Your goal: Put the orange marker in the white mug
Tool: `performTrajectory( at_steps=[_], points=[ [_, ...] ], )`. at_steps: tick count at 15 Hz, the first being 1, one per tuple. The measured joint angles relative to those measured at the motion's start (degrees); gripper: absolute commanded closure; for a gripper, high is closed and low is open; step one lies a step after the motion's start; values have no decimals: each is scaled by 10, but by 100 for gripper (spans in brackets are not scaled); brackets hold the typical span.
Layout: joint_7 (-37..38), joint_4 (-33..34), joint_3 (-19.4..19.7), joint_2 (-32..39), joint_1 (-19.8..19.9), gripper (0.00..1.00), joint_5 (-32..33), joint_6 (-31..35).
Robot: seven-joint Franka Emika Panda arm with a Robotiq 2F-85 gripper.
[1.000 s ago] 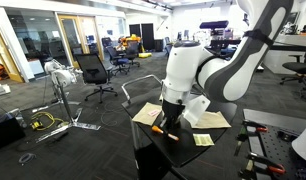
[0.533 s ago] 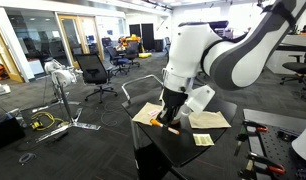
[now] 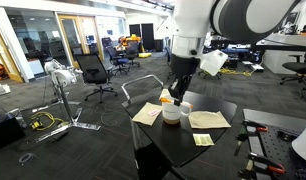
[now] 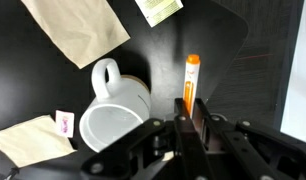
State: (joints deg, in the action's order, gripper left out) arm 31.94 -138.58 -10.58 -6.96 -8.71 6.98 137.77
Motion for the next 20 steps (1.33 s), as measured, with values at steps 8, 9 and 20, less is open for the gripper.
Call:
performTrajectory(
  at_steps=[8,9,20],
  points=[
    [-37,21,0,-81,7,97,-3,-82],
    [-38,25,0,-85,9,97,-3,-91],
    [-138,47,56,-117,52,89,-5,-155]
  ],
)
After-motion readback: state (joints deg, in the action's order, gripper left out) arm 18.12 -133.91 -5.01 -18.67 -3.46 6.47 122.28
